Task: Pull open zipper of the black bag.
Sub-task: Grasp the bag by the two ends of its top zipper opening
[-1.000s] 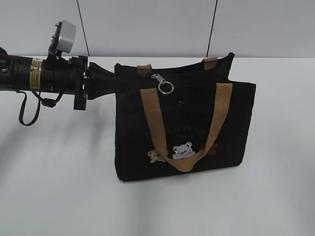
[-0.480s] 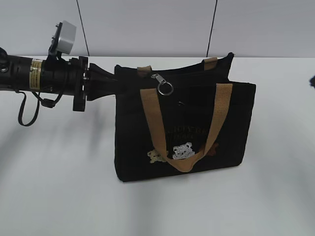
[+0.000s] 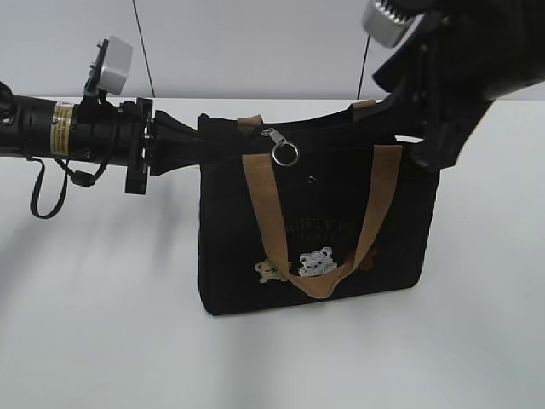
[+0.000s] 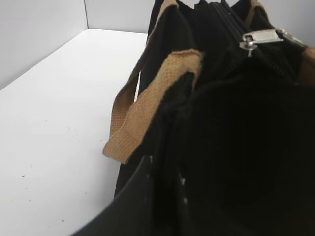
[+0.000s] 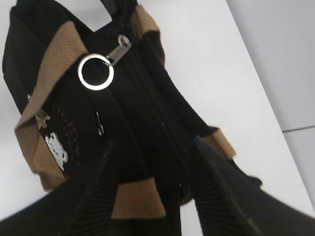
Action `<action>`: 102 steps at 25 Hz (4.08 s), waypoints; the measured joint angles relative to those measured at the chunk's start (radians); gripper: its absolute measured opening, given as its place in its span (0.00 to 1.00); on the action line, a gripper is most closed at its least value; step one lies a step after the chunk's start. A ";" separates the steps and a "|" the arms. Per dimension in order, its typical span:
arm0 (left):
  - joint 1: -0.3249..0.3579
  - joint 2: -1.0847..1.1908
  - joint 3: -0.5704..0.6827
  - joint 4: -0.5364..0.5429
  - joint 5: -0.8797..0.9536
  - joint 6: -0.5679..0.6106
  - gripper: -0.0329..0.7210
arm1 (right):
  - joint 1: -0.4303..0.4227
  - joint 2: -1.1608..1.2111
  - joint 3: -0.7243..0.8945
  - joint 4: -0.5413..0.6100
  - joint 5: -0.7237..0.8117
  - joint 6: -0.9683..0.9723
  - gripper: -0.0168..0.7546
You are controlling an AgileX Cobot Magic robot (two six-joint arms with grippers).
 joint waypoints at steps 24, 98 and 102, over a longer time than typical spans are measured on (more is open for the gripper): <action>0.000 0.000 -0.001 0.030 -0.005 0.000 0.09 | 0.164 0.188 0.000 -0.002 -0.146 -0.137 0.56; 0.000 0.000 -0.002 0.072 -0.015 0.000 0.08 | 0.181 0.231 -0.173 -0.231 -0.005 0.342 0.00; 0.000 0.000 -0.002 0.070 -0.018 0.000 0.08 | 0.181 0.231 -0.213 -0.288 0.036 0.434 0.00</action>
